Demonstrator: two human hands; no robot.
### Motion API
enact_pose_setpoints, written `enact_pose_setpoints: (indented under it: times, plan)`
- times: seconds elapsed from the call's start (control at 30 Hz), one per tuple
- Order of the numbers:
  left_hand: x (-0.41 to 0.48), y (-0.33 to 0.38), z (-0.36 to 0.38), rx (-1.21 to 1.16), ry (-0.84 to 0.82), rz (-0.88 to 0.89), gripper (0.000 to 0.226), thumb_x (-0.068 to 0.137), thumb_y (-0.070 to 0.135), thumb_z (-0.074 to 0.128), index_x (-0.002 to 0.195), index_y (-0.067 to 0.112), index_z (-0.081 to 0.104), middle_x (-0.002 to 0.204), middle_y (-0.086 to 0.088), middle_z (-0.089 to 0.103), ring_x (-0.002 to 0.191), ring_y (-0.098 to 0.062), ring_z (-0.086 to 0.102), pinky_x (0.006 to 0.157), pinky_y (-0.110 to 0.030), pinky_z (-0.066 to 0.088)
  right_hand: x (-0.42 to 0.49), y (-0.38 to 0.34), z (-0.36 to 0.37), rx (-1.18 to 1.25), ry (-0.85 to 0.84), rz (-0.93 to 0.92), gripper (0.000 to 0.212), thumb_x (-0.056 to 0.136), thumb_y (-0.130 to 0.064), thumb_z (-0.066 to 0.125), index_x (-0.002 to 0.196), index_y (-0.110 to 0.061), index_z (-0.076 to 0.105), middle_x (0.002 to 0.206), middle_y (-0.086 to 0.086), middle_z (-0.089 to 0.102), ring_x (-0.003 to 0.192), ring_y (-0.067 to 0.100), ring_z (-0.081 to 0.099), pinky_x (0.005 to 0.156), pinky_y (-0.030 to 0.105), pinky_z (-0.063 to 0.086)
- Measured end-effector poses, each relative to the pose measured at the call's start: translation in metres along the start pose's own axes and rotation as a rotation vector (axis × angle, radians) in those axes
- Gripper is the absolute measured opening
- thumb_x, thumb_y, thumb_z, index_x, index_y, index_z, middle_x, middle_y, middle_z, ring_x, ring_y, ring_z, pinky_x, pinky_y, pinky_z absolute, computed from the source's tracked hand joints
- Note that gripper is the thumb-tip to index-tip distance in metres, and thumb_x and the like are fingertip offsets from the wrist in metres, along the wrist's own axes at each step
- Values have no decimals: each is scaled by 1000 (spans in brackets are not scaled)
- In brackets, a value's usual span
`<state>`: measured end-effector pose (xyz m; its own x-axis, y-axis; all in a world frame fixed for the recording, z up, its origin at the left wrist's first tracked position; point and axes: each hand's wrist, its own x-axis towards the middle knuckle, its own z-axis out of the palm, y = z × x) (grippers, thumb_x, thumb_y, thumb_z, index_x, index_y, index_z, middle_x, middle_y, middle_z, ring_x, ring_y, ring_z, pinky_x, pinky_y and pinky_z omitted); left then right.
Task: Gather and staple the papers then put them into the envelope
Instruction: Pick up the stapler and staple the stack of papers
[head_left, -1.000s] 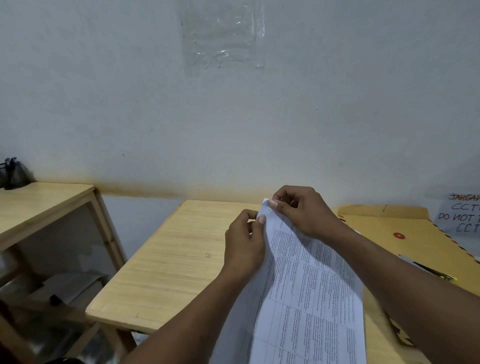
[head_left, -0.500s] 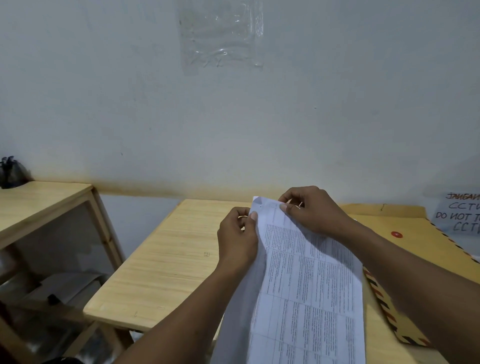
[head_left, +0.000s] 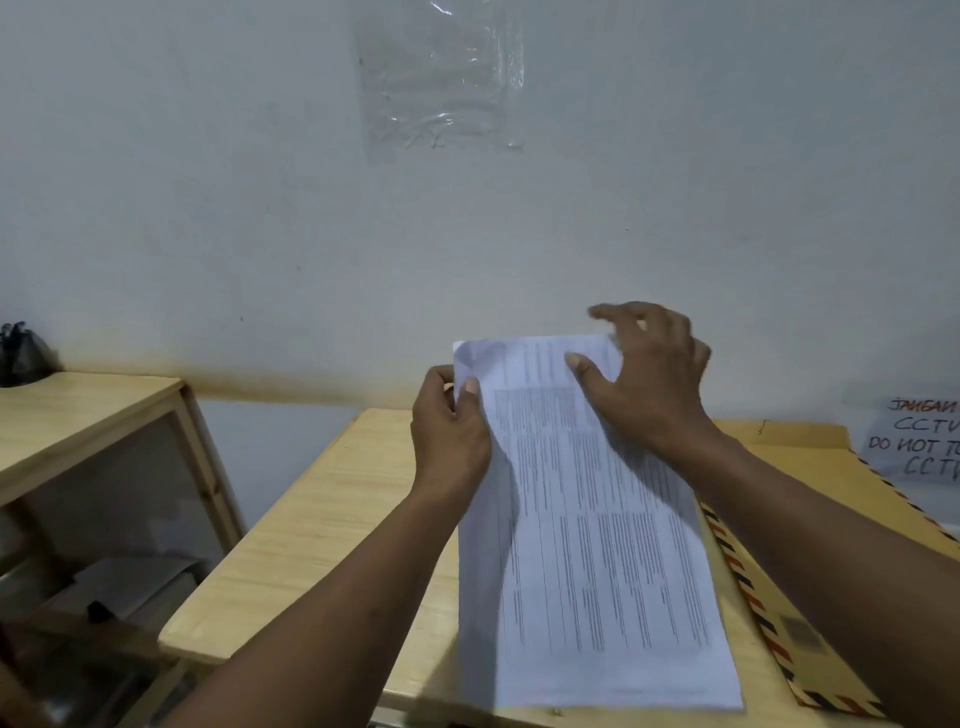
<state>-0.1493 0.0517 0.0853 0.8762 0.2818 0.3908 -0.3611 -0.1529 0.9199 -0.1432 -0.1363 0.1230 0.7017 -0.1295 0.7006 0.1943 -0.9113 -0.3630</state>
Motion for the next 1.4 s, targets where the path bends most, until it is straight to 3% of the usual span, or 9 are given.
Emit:
enact_pose_setpoints:
  times: [0.13,0.23,0.33,0.5,0.63,0.87,1.1,1.27,1.4]
  plan:
    - [18,11,-12,-9,92,57,13,102,31,47,90,32,52,94,-11,71,88,-28,69,78,-46,55,-3,9,-5,607,-173,480,76,76,-50,76,136,-33,32,138,8,47,122,24,51,97,45,45]
    - [28,20,-16,8,139,142,13,101,35,46,89,36,49,94,-11,69,89,-31,67,76,-46,55,-4,16,-6,917,-340,540,57,84,-24,76,131,-18,45,123,13,65,99,23,69,81,44,57]
    - [32,30,-19,47,147,223,6,104,35,42,102,31,47,91,2,64,85,-18,65,72,-39,53,0,9,-6,922,-223,459,31,90,-5,65,117,-13,53,109,7,71,95,23,70,85,47,58]
    - [26,29,-18,114,143,266,13,105,26,41,115,19,42,86,15,57,71,8,58,57,-14,43,1,-7,-11,914,-60,391,31,86,0,57,113,-15,54,97,-1,69,82,14,67,68,31,55]
    - [16,15,-15,141,109,216,13,106,24,39,115,16,42,91,2,61,74,-2,59,54,-11,40,-16,-10,-1,879,-109,448,24,90,-2,53,109,-15,60,95,-2,66,84,13,66,62,25,49]
    - [18,28,-10,158,91,236,12,106,26,36,113,17,41,86,11,58,75,-6,61,61,-30,49,-11,-16,-6,839,-86,463,24,93,-4,45,110,-17,55,96,-3,64,82,11,63,57,24,46]
    - [15,22,-7,182,98,201,13,107,26,36,113,16,42,84,12,57,72,-3,58,55,-23,43,-22,-11,1,822,-146,509,24,96,-9,40,115,-18,50,101,-1,61,88,15,62,62,30,49]
    - [27,20,-13,143,53,121,7,103,22,42,101,18,47,75,3,58,67,-15,56,60,-32,43,-13,-4,-5,729,-172,481,19,94,-11,40,109,-16,50,100,-1,60,87,17,61,65,32,50]
    - [27,5,-16,140,-88,-32,10,99,21,44,92,20,51,77,-2,59,70,-26,60,59,-32,48,-15,10,-6,558,-256,578,30,92,-19,44,122,-18,43,118,5,58,102,23,60,83,42,52]
